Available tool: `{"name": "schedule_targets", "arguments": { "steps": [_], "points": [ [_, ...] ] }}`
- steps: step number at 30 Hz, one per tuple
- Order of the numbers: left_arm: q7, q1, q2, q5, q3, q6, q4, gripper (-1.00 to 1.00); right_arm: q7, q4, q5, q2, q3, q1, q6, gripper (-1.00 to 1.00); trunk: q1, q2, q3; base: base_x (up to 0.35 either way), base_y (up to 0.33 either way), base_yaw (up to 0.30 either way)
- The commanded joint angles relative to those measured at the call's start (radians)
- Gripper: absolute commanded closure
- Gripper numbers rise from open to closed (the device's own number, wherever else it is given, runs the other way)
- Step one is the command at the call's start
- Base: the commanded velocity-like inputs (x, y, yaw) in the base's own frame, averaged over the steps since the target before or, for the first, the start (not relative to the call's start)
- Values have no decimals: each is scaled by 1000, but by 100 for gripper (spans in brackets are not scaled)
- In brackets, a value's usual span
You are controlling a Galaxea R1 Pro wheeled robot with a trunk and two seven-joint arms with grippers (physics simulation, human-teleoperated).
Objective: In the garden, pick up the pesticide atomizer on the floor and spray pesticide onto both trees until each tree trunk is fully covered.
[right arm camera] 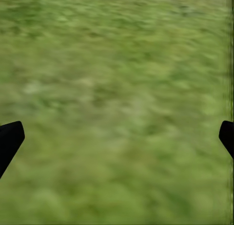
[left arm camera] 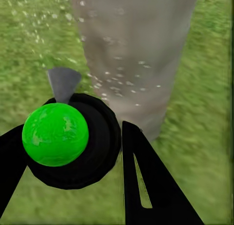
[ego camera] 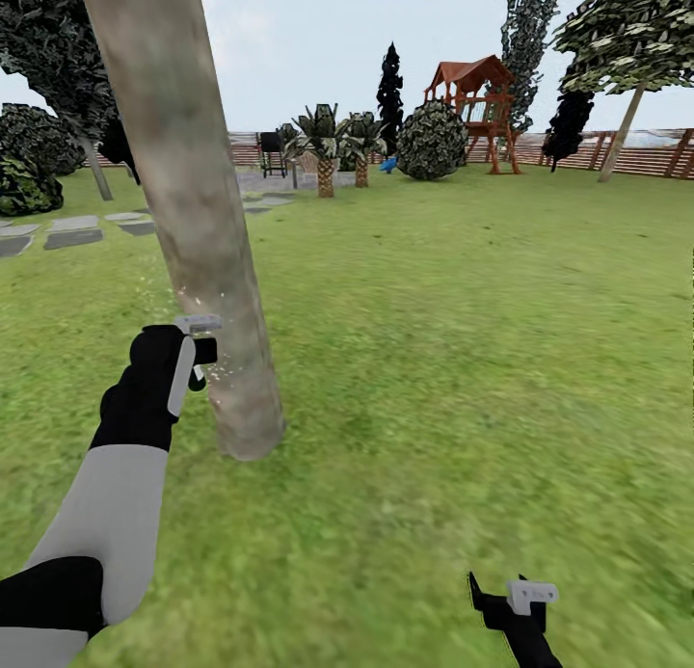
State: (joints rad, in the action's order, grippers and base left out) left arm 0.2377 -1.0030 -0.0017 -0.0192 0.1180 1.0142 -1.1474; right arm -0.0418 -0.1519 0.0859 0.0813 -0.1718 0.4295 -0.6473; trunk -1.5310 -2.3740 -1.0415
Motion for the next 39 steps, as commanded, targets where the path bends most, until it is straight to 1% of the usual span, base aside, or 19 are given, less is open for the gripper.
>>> {"name": "schedule_targets", "arguments": {
  "steps": [1, 5, 14, 21, 27, 39],
  "points": [
    [0, 0, 0, -1, 0, 0, 0, 100, 0, 0, 0, 0, 0, 0, 0, -100, 0, 0, 0, 0, -272, 0],
    [0, 1, 0, -1, -1, 0, 0, 100, 0, 0, 0, 0, 0, 0, 0, -100, 0, 0, 0, 0, -272, 96],
    [1, 2, 2, -5, 1, -1, 11, 100, 0, 0, 0, 0, 1, 0, 0, -100, 0, 0, 0, 0, -272, 270],
    [4, 21, -1, -9, -3, -2, 15, 100, -1, 0, 0, 0, 0, 0, 0, -100, 0, 0, 0, 0, -272, 258],
    [5, 21, -1, -11, -5, -2, 14, 100, -1, 0, 0, 2, 0, -1, 0, -100, 0, 0, 0, 59, -272, 30],
    [5, 21, 0, -13, -1, -2, 3, 100, -1, -2, -1, 0, 0, -8, 0, -100, 0, 0, 0, 148, -265, 1]
  ]
}}
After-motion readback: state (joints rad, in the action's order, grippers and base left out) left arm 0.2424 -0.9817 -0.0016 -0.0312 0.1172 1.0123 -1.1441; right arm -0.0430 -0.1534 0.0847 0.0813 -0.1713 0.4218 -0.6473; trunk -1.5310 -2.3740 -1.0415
